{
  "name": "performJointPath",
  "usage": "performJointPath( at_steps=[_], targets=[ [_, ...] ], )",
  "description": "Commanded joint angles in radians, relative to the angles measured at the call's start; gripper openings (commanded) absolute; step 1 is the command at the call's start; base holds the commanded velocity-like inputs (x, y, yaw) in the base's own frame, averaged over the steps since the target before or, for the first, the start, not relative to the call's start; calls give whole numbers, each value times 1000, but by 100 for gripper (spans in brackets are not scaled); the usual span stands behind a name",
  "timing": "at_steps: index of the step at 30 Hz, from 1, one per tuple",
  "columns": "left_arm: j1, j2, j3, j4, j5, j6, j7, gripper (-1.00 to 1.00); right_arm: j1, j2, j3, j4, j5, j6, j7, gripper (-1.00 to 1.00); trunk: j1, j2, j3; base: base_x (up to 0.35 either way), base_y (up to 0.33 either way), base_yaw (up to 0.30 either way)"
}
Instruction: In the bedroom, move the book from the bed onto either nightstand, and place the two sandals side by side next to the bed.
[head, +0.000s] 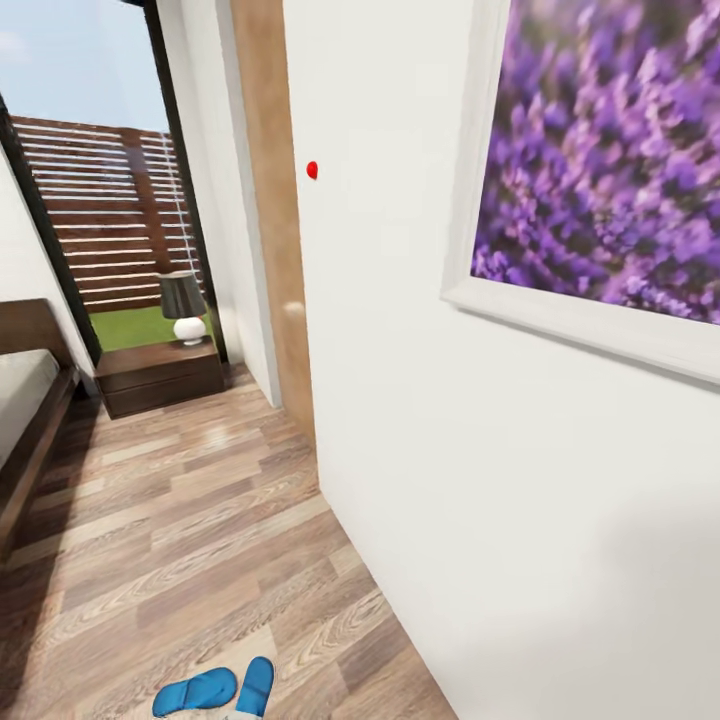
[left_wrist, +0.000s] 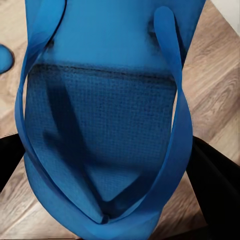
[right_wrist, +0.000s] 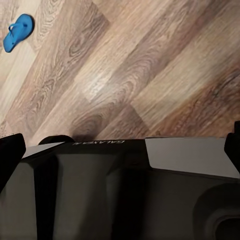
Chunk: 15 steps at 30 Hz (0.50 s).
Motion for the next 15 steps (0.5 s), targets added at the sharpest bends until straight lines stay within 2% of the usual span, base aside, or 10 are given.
performJointPath(
  at_steps=[1,15],
  targets=[
    [-1,0,9,1,-11,-4,-4,-100,-1,0,-1,1,-7,2,5,100,0,0,-1,0,0,292],
    [-1,0,9,1,-11,-4,-3,-100,0,0,-1,1,-7,2,4,100,0,0,-1,0,0,292]
  ],
)
